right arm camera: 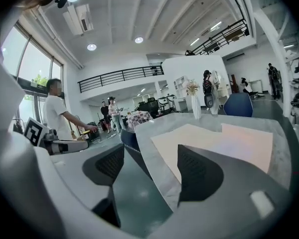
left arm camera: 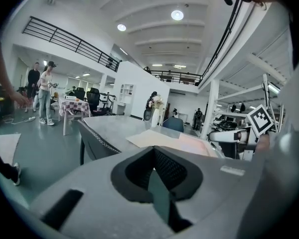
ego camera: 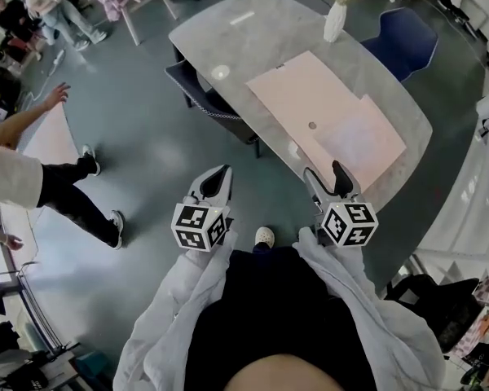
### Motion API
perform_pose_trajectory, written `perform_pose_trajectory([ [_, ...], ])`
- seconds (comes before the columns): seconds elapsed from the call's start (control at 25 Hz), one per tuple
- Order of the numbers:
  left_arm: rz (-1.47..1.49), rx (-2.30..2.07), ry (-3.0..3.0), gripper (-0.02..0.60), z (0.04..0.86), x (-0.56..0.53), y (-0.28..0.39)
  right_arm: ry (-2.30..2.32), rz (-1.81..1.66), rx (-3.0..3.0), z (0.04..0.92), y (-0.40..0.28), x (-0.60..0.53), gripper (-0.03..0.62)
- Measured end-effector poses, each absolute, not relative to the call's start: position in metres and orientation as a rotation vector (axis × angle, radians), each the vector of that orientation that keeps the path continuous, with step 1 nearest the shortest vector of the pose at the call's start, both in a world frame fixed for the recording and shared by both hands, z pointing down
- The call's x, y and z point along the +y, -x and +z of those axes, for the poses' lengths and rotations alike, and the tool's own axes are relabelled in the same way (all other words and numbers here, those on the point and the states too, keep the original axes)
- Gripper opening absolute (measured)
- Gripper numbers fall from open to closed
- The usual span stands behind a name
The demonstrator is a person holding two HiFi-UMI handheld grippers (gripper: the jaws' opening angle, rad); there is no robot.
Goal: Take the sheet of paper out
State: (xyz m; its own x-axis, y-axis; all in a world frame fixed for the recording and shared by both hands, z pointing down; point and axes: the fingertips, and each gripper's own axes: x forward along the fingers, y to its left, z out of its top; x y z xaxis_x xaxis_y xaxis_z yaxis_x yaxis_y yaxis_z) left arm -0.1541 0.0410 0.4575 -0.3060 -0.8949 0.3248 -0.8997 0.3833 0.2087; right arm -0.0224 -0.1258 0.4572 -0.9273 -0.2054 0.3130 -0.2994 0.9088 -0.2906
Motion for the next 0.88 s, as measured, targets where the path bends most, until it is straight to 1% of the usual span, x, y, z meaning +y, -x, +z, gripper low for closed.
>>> perform_pose_trajectory([
  [0.4, 0.088, -2.231, -1.527, 0.000, 0.462, 0.023, 0.171, -0.435, 0.574, -2.759, 0.471, 0.026, -0.152, 0.328],
  [0.88, 0.141, -2.099, -1.741, 0.000, 0.450, -0.034, 0.191, -0.656, 0.639, -2.745, 0.469, 0.029, -0.184, 0.328],
])
